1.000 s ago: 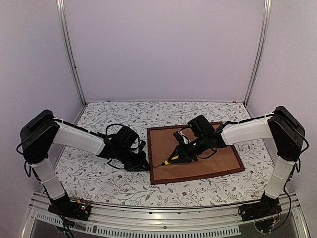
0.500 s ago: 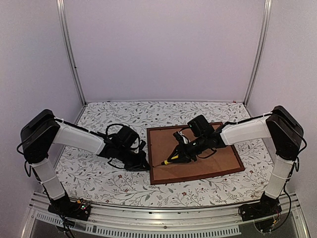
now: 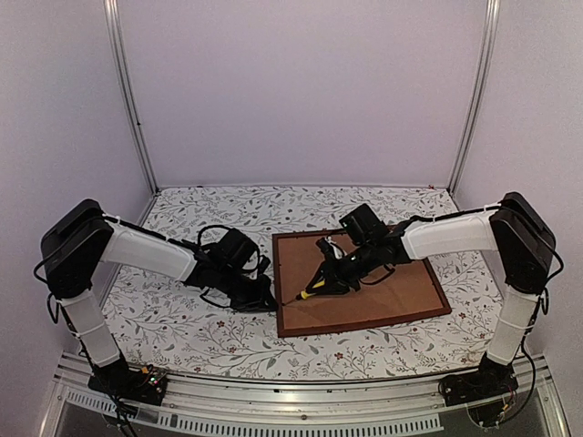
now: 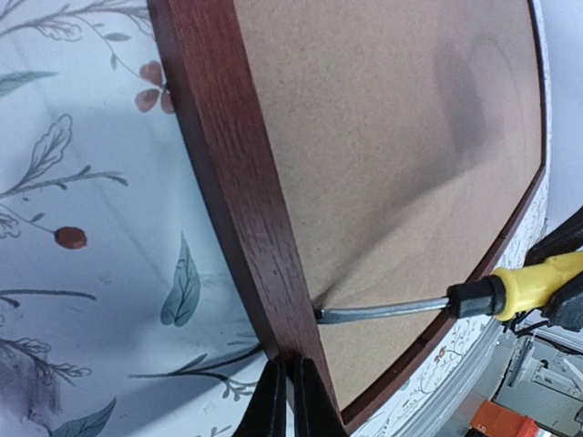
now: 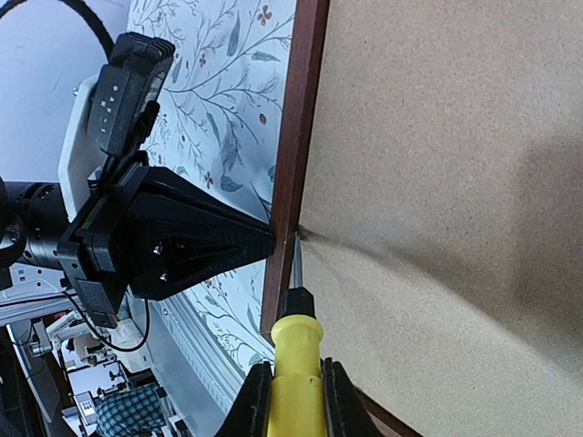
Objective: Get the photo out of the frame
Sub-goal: Release the fastener from the backboard.
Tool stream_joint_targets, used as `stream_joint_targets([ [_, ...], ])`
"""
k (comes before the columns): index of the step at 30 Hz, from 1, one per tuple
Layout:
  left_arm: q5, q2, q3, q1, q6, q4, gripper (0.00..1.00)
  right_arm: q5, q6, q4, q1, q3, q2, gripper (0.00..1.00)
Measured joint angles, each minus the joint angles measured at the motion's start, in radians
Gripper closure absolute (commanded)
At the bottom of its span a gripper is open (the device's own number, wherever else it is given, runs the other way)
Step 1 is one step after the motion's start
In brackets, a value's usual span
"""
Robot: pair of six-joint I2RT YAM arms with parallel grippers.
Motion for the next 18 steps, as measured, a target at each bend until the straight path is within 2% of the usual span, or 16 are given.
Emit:
stream_joint_targets([
  [8, 0.001, 0.004, 0.008, -0.001, 0.001, -0.013, 0.96, 0.055, 0.001, -0.113, 0.028, 0.1, 0.024, 1.0],
  [18, 0.0, 0.005, 0.009, -0.004, 0.0, -0.012, 0.96, 0.233, 0.0, -0.331, 0.114, 0.278, 0.059, 1.0],
])
